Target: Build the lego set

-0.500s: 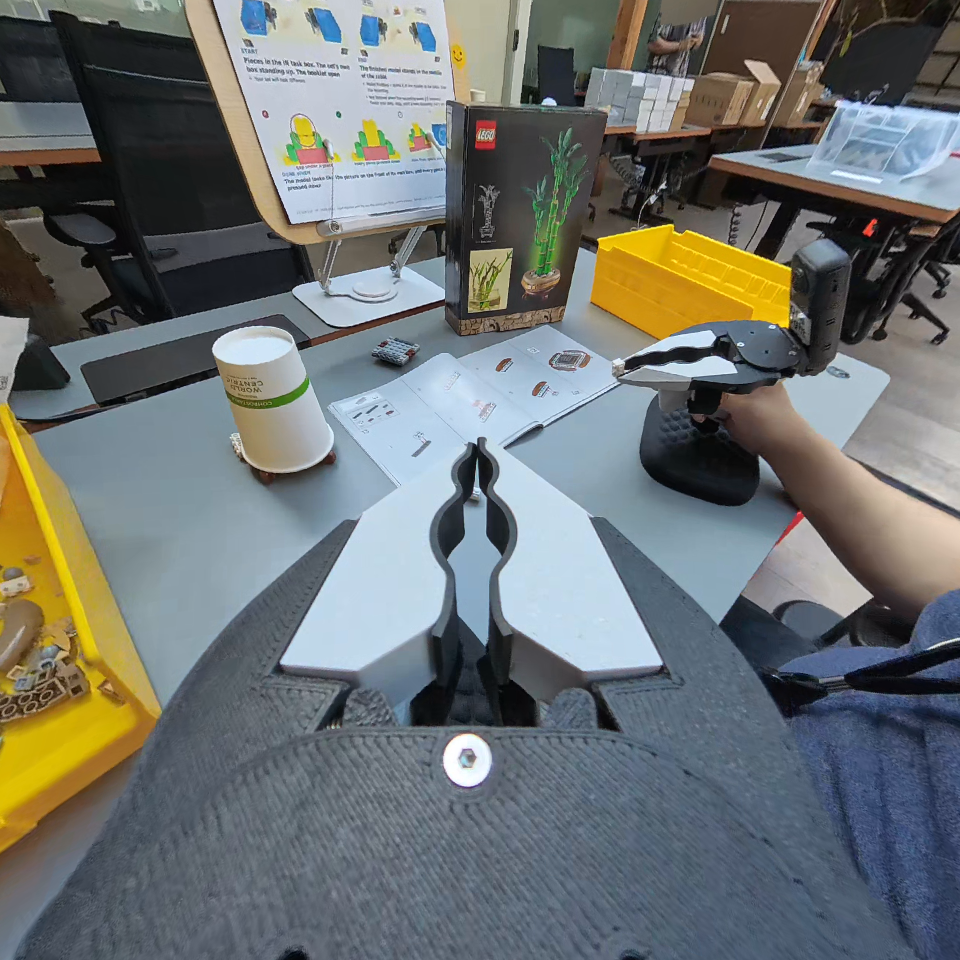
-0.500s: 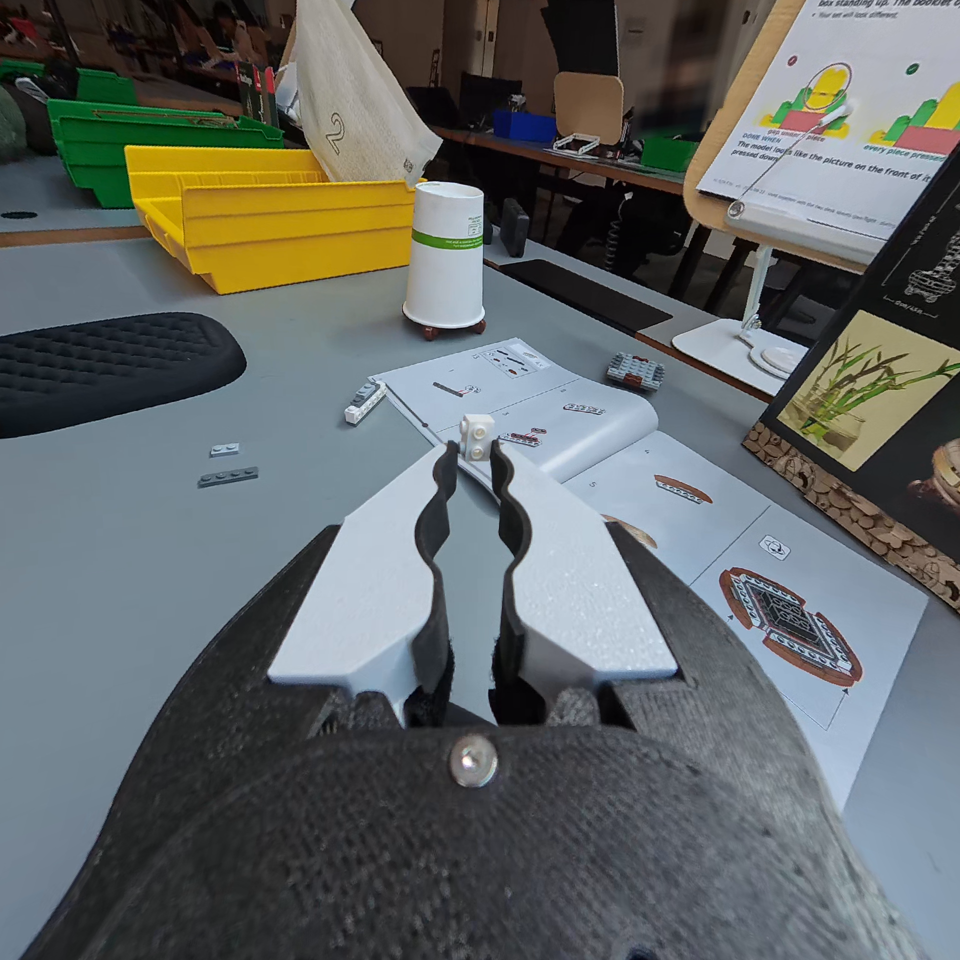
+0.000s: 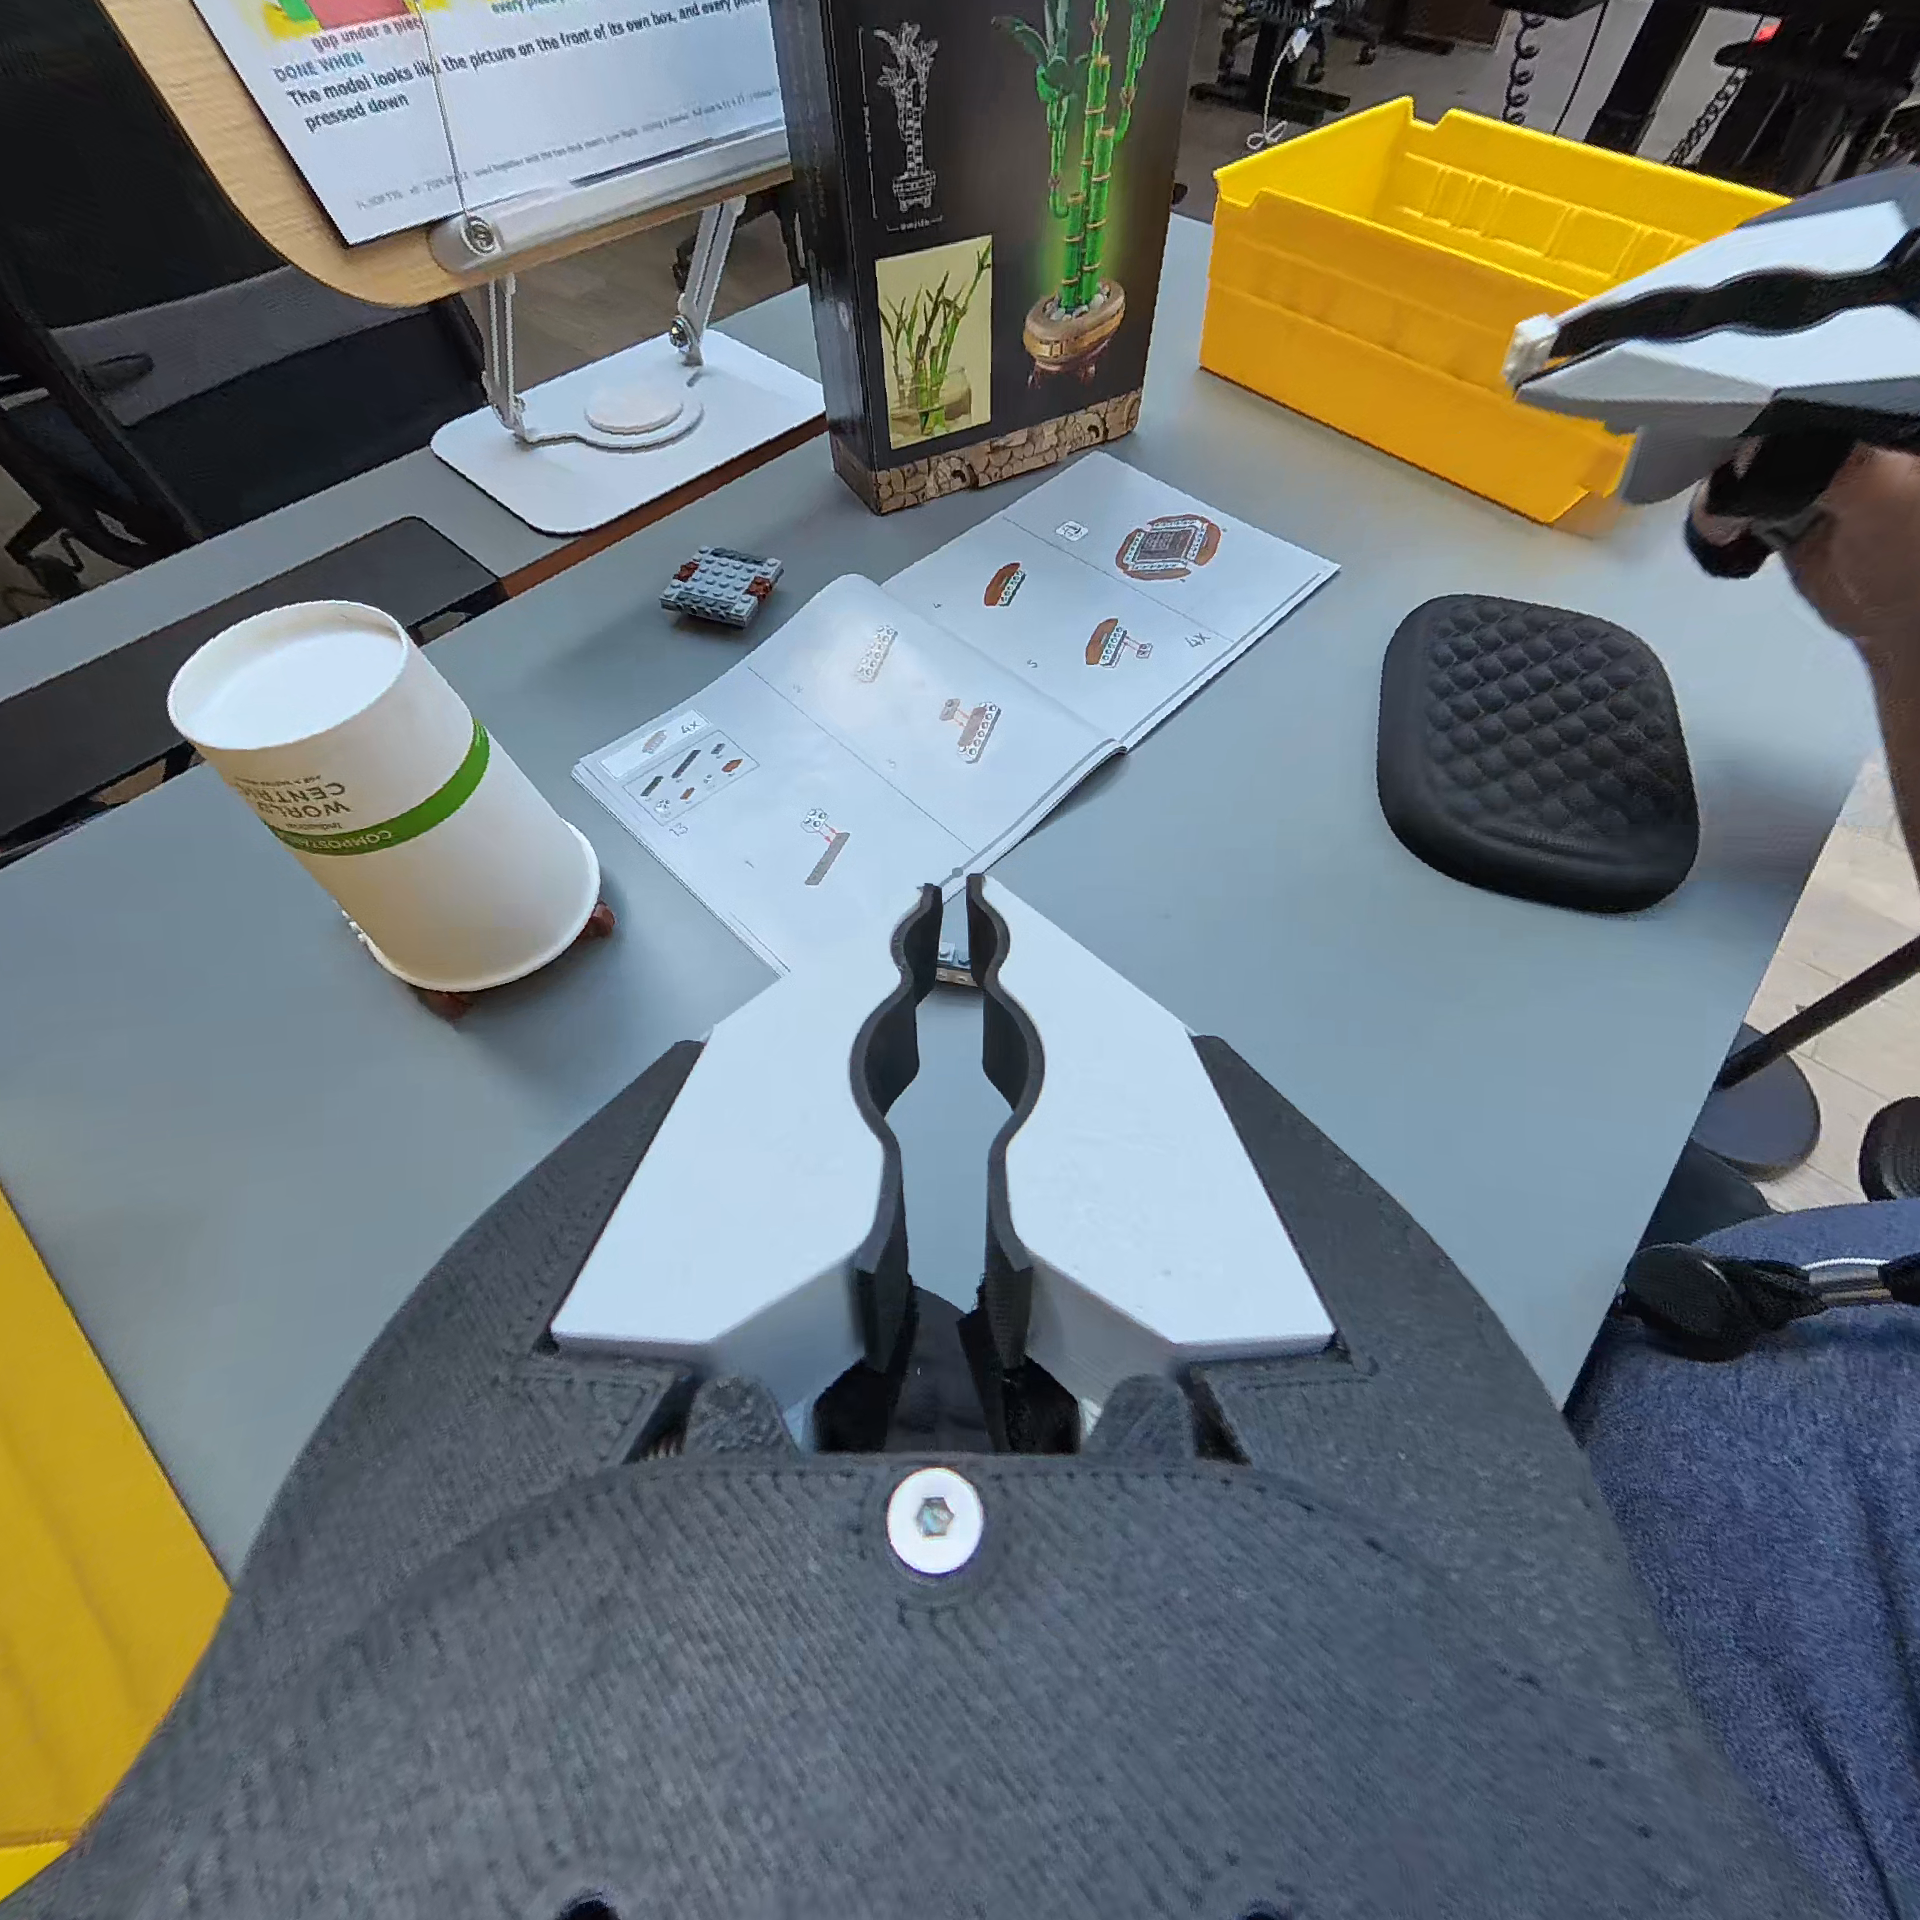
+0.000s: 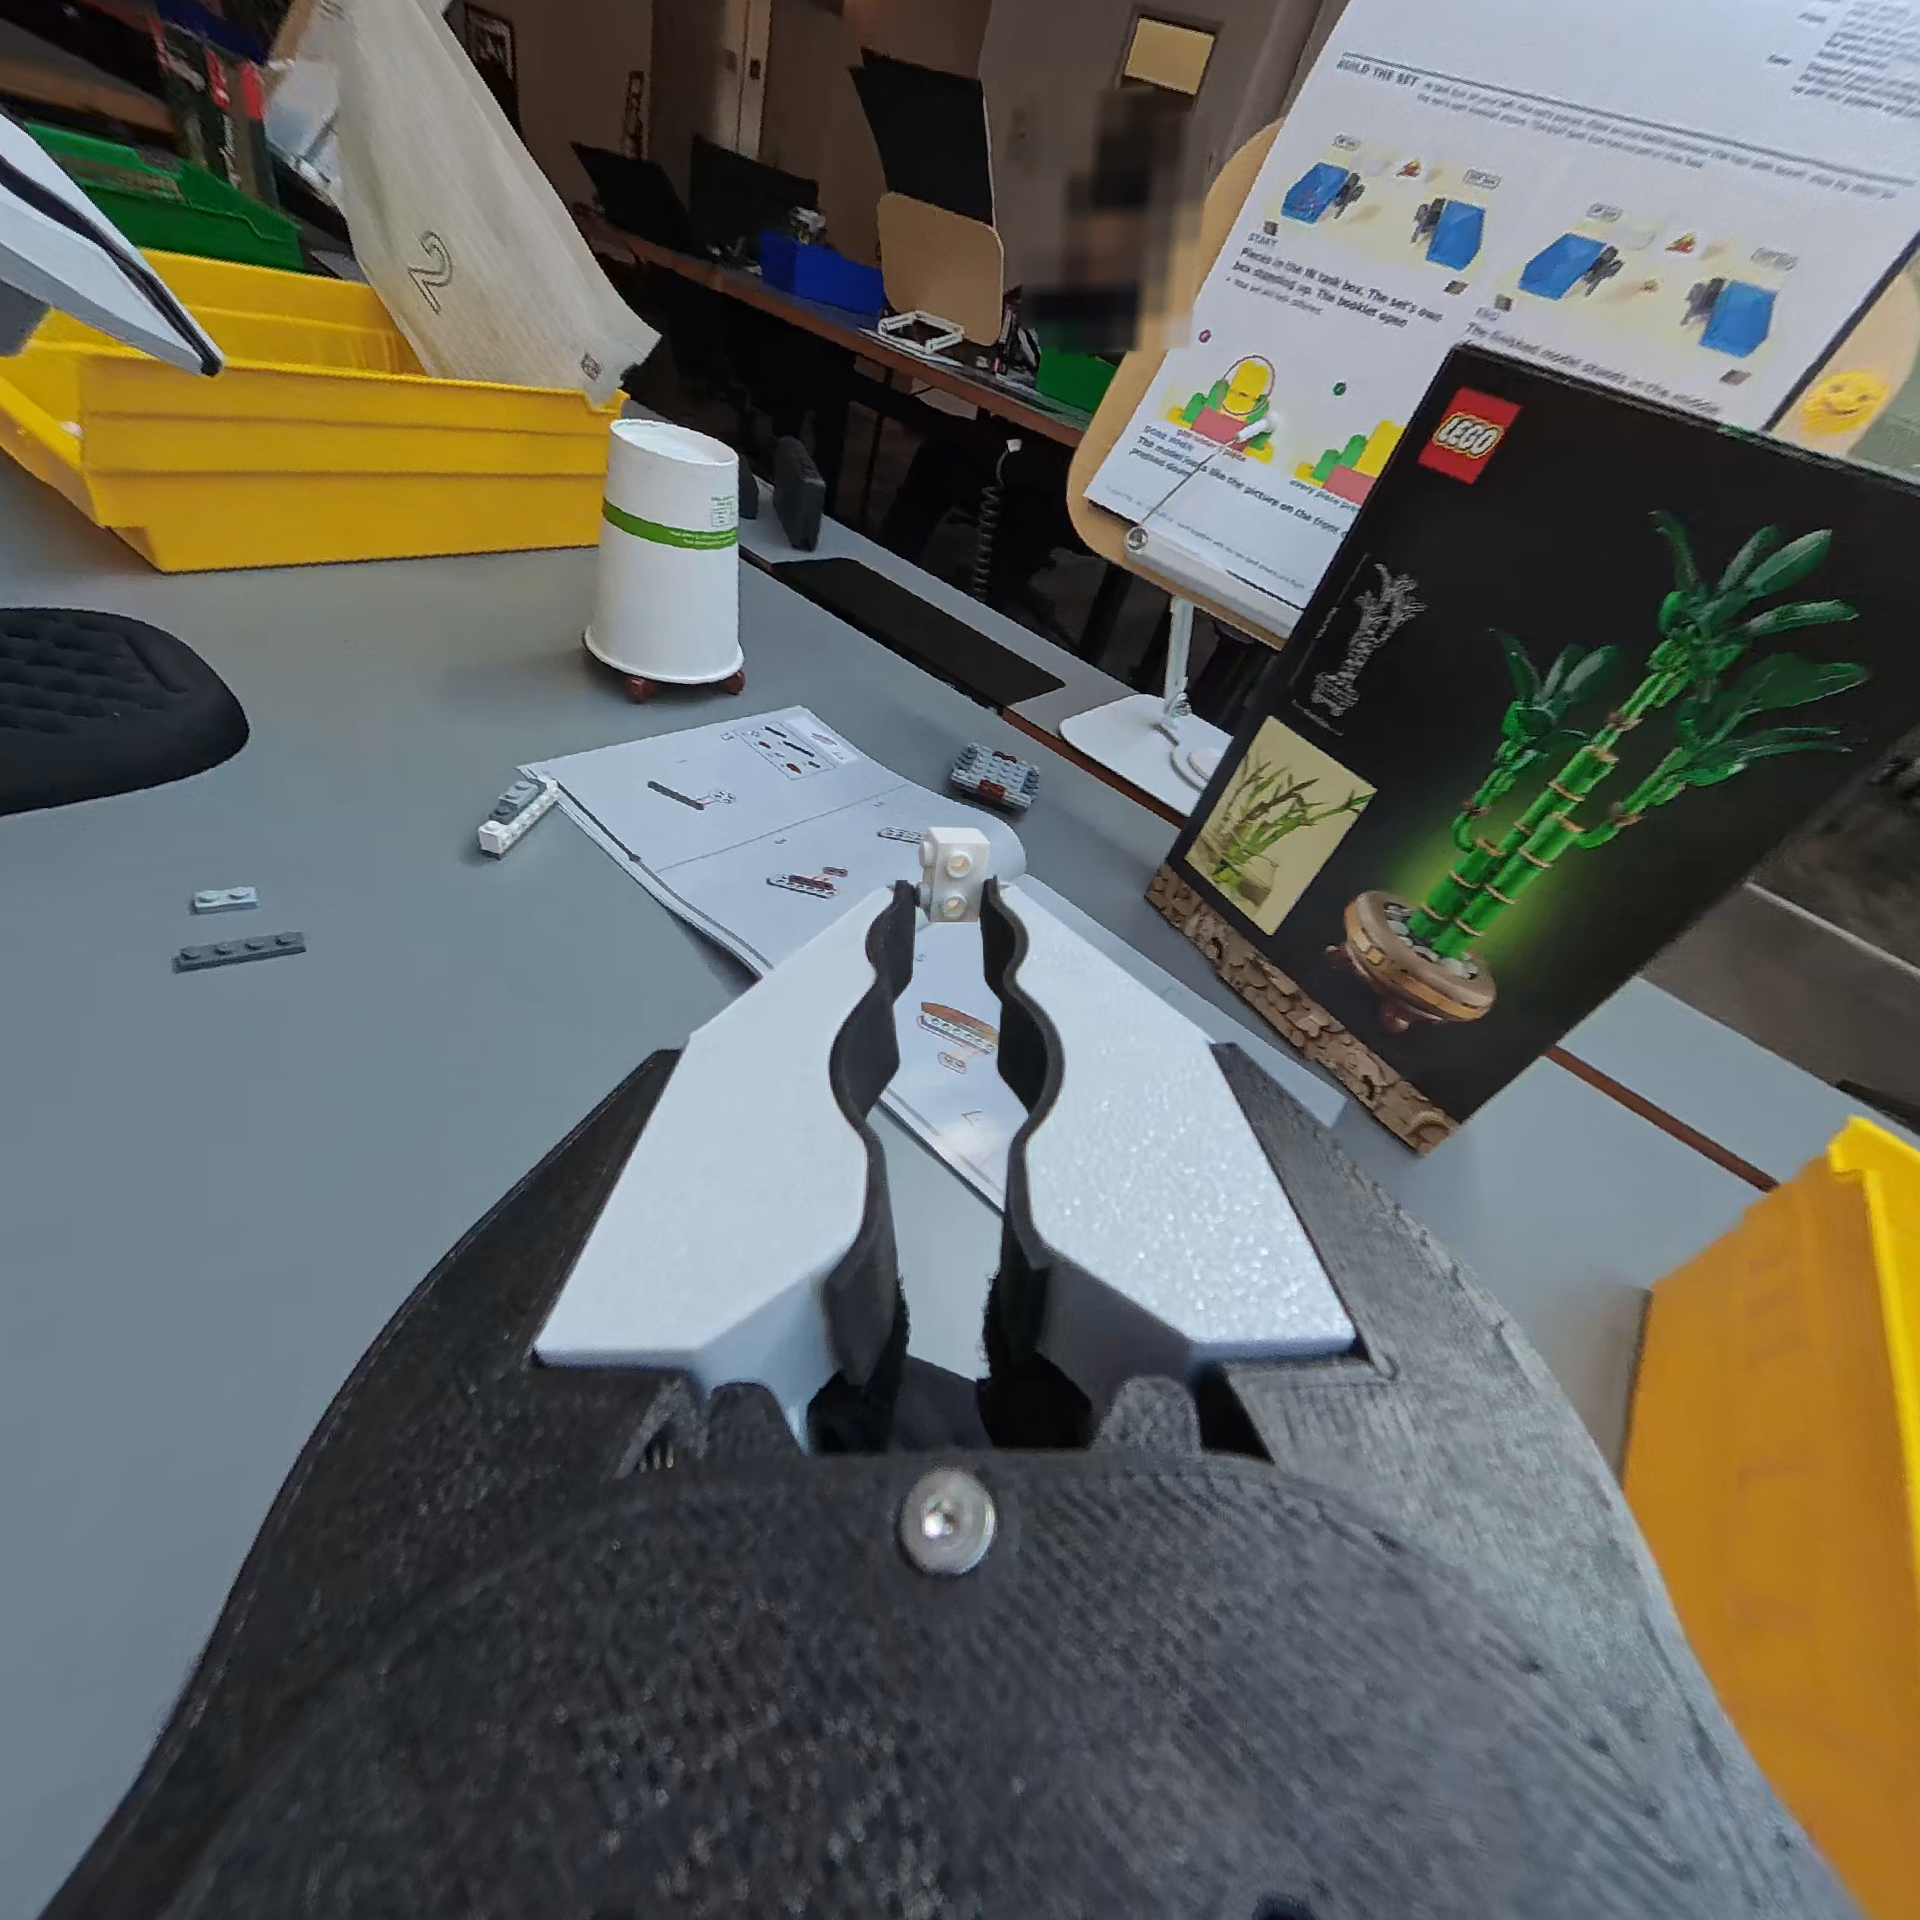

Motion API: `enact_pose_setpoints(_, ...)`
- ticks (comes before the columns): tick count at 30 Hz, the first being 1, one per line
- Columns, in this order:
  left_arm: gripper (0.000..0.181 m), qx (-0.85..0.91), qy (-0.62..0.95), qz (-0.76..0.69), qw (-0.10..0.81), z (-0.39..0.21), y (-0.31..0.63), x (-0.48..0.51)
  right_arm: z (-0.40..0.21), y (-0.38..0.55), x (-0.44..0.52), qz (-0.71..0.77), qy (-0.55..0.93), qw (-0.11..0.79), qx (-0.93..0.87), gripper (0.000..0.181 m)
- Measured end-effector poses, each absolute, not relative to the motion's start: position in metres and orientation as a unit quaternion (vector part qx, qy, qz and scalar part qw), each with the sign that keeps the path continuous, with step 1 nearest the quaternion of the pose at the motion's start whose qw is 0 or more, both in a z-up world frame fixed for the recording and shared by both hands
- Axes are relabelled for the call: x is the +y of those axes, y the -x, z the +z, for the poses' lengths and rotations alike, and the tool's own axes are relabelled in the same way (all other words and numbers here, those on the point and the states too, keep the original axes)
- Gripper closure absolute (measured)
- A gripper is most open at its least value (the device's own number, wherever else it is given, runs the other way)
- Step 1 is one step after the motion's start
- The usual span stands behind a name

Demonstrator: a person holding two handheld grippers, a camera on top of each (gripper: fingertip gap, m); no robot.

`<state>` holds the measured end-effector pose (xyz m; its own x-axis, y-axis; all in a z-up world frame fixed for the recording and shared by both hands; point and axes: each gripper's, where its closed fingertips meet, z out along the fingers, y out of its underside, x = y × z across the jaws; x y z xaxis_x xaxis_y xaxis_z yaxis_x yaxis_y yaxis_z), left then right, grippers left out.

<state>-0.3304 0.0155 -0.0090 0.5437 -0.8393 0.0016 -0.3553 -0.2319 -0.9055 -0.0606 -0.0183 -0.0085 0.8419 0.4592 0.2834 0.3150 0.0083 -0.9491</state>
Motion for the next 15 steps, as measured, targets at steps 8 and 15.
enact_pose_setpoints(8,0.178,0.427,0.742,-0.215,0.470,-0.019,0.336,0.025,0.033,-0.013,-0.055,-0.026,0.742,0.644,-0.182,0.170)
enact_pose_setpoints(15,0.176,0.420,0.749,-0.208,0.469,-0.024,0.349,0.027,-0.012,0.068,-0.036,0.183,0.764,0.568,-0.246,0.170)
